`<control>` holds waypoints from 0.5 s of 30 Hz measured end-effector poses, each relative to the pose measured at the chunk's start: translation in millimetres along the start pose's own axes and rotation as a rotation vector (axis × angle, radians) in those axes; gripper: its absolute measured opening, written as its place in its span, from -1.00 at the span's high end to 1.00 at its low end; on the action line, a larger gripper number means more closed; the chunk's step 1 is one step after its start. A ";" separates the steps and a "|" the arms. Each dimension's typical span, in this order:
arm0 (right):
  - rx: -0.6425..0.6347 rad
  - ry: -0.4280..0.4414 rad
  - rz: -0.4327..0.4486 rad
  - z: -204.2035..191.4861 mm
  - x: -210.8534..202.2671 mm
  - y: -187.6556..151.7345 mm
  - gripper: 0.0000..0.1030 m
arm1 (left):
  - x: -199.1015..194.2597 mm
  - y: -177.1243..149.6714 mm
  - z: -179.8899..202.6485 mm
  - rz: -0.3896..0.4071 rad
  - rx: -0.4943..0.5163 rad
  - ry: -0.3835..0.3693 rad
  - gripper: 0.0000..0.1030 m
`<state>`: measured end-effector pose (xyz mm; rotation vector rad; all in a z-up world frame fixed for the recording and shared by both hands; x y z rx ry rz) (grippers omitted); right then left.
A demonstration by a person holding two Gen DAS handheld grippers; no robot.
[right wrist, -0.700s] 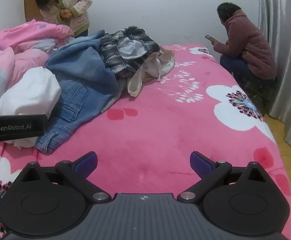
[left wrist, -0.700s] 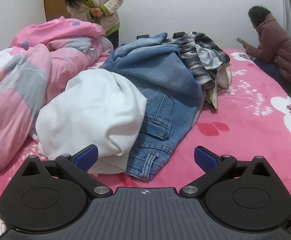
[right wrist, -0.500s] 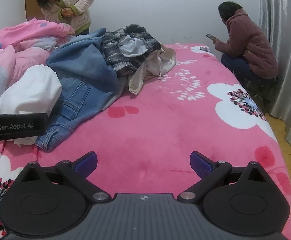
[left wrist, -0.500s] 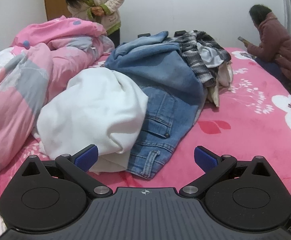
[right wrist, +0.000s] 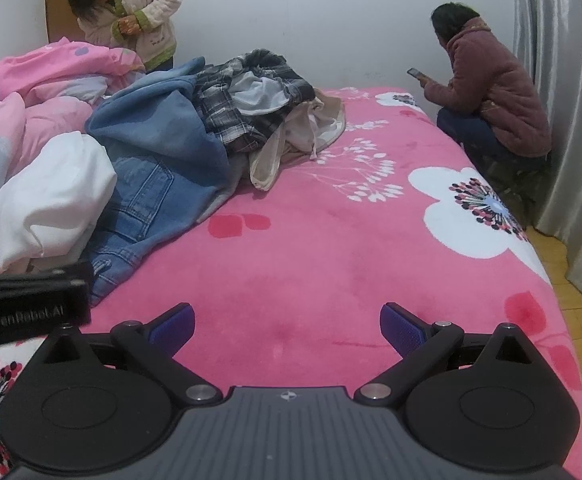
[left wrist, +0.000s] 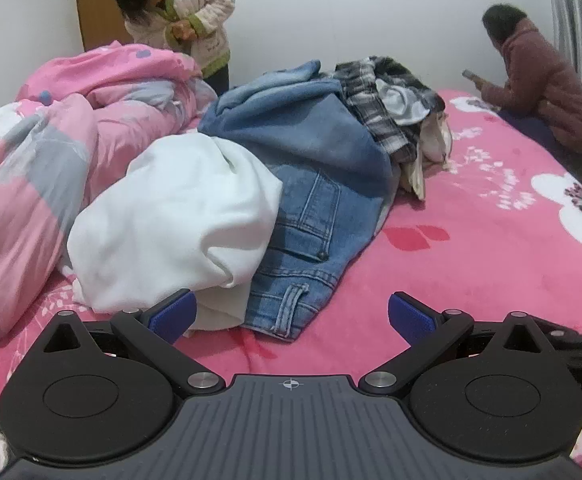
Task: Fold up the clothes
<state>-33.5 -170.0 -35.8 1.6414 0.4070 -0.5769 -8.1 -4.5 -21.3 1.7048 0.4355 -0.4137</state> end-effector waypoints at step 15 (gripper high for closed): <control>-0.001 -0.006 0.012 0.0 -2.2 2.1 -0.96 | -3.8 -6.5 3.7 0.035 0.011 0.018 -0.99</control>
Point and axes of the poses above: each gripper's, at about its wrist camera, not at the fingertips, and x roughly the way its jaws point, z to its right, y to its top, the point moved 1 cm from there along x, roughly the way its jaws point, and after that the axes turned 2 degrees about z, right-handed, at the moved point
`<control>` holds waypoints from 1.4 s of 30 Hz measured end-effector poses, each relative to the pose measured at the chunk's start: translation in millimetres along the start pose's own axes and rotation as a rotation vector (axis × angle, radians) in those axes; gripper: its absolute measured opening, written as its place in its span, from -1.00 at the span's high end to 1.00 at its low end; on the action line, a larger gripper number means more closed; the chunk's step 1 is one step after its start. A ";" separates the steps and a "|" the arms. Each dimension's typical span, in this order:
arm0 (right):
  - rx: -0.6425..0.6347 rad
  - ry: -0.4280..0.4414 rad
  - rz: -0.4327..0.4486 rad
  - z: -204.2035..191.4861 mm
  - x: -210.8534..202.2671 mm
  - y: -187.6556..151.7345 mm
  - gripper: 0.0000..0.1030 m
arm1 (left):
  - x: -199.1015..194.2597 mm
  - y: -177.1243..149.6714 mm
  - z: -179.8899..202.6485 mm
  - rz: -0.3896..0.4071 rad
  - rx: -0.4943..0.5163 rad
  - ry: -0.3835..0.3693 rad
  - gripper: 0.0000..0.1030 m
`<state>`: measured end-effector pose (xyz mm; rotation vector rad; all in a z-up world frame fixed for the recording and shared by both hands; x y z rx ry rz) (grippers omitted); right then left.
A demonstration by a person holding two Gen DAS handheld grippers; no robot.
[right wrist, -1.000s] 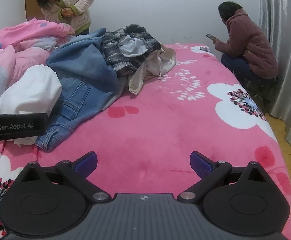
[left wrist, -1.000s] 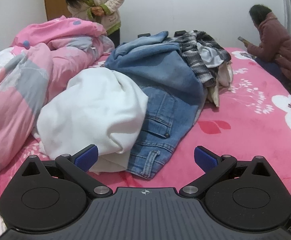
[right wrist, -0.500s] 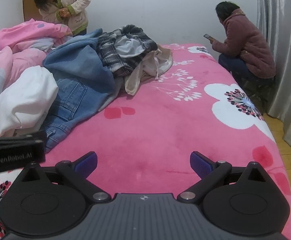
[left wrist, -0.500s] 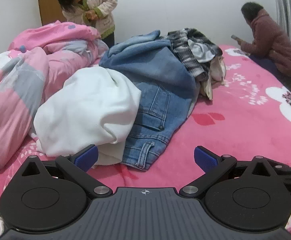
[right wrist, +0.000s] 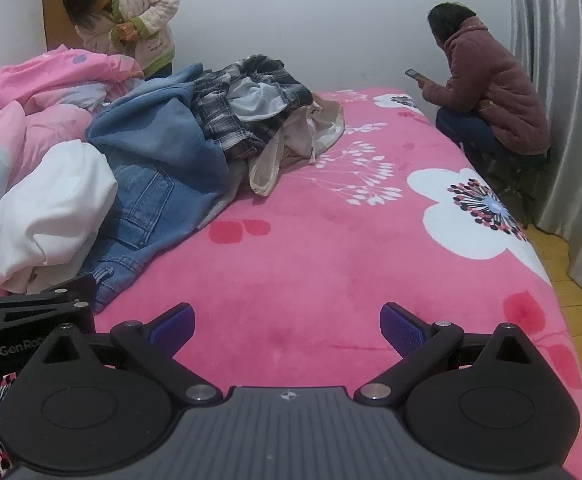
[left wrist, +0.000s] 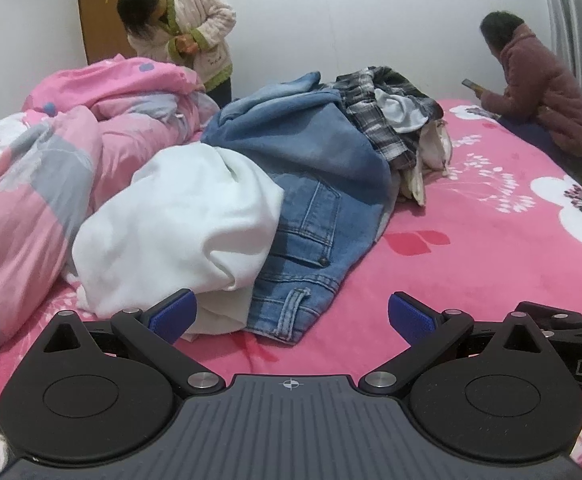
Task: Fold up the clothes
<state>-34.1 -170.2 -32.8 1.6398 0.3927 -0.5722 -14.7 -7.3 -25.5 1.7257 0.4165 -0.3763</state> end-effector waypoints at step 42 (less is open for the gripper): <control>0.007 0.006 -0.017 -2.8 3.0 -3.7 -0.96 | 9.3 -6.8 -7.7 -0.083 -0.044 -0.043 -0.99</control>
Point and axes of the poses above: each gripper's, at about its wrist camera, not at the fingertips, and x roughly the way its jaws point, z to its right, y to its top, the point moved 1 cm from there along x, roughly the way its jaws point, and after that the axes turned 2 degrees about z, right-handed, at the moved point
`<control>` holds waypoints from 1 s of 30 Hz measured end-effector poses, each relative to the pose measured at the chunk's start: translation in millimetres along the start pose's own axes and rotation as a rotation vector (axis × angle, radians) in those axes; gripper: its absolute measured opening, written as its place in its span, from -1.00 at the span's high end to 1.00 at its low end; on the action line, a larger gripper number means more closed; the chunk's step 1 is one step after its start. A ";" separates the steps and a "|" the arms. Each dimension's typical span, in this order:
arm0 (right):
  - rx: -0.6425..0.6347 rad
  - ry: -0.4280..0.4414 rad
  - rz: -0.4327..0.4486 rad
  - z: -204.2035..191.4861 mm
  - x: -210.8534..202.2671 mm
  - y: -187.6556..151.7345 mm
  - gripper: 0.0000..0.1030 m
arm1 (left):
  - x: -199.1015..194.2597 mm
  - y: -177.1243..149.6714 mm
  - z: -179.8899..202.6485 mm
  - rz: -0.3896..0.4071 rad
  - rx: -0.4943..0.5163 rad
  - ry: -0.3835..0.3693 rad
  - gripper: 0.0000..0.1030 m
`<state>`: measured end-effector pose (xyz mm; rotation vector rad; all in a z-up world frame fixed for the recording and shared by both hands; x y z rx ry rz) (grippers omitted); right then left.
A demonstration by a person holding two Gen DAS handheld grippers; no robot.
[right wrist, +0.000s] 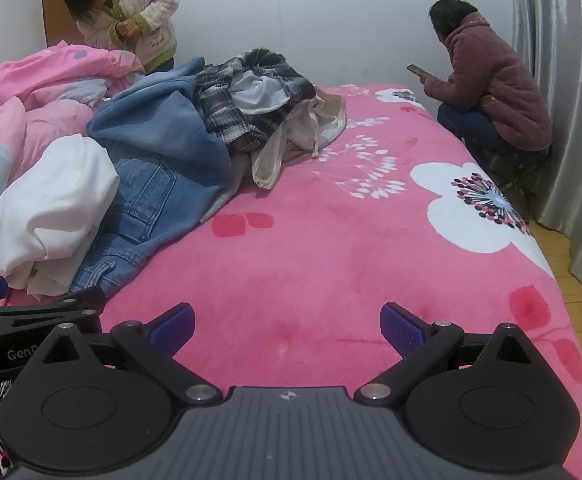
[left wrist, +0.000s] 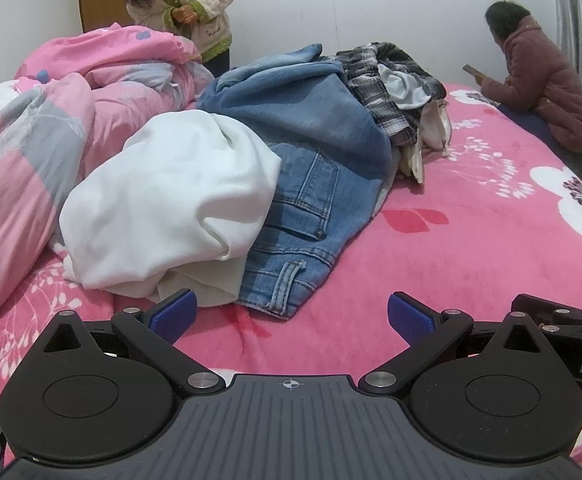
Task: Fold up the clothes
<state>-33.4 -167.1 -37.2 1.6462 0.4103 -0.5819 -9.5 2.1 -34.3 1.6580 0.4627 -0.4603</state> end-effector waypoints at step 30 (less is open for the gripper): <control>0.018 0.378 -0.007 -67.9 68.3 49.5 -0.96 | 34.1 -9.1 -121.3 0.131 -0.190 0.055 -0.47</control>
Point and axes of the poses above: each gripper's, at about its wrist camera, not at the fingertips, and x roughly the way its jaws point, z to its right, y to its top, the point moved 1 cm from there along x, roughly the way its jaws point, and after that the axes turned 2 degrees about z, right-handed, at the moved point
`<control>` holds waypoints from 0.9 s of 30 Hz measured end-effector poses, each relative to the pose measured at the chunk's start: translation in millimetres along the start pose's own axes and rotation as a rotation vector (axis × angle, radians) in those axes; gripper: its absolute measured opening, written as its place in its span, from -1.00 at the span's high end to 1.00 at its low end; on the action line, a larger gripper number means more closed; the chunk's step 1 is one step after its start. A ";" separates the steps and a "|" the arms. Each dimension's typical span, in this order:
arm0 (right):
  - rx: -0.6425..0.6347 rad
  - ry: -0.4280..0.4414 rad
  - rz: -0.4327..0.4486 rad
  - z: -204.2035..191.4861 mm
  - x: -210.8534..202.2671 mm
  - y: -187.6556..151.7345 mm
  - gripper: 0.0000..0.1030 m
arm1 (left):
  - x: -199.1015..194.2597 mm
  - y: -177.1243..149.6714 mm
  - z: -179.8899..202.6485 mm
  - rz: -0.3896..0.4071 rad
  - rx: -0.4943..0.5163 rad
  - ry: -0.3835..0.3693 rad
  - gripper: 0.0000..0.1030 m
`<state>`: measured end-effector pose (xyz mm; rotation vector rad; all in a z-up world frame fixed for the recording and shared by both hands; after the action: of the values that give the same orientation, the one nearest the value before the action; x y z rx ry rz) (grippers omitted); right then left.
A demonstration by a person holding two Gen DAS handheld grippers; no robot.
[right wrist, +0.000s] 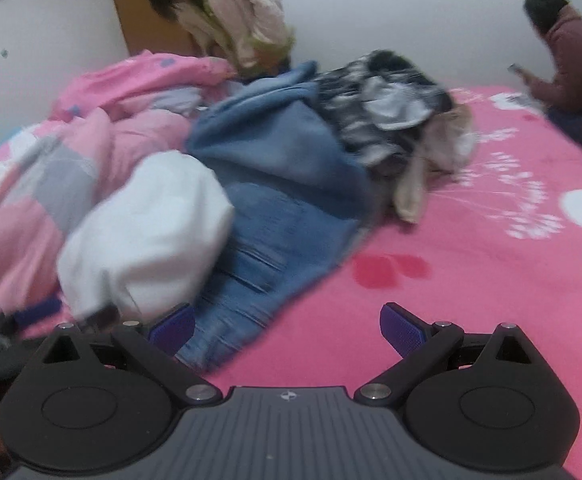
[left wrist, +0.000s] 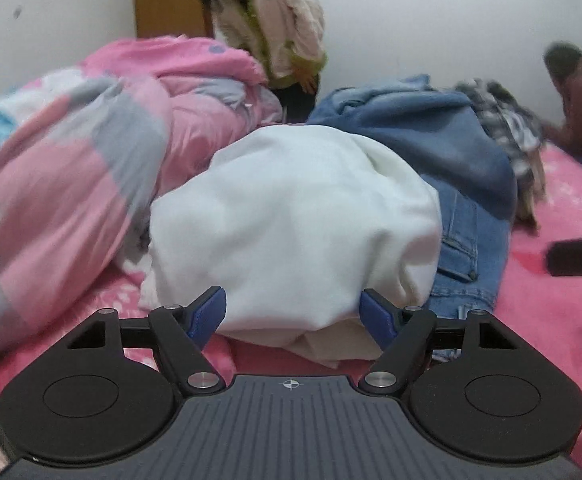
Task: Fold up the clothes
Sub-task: 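Grasp the white fleece garment with the left gripper while the right gripper grasps it too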
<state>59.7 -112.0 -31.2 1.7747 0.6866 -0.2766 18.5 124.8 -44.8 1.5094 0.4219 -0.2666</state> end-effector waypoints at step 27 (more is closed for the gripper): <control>0.226 0.275 -0.029 -44.8 108.8 26.5 -0.15 | 34.8 23.4 -60.7 -0.016 -0.380 -0.261 0.93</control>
<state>155.1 -41.2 -51.7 2.0420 0.9065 -0.1335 53.5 189.5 -39.1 1.0827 0.2583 -0.3691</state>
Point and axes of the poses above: each gripper's, at about its wrist camera, not at the fingertips, and x roughly the way its jaws point, z to its right, y to its top, the point moved 1 cm from there along x, roughly the way its jaws point, and after that the axes turned 2 degrees about z, right-handed, at the moved point
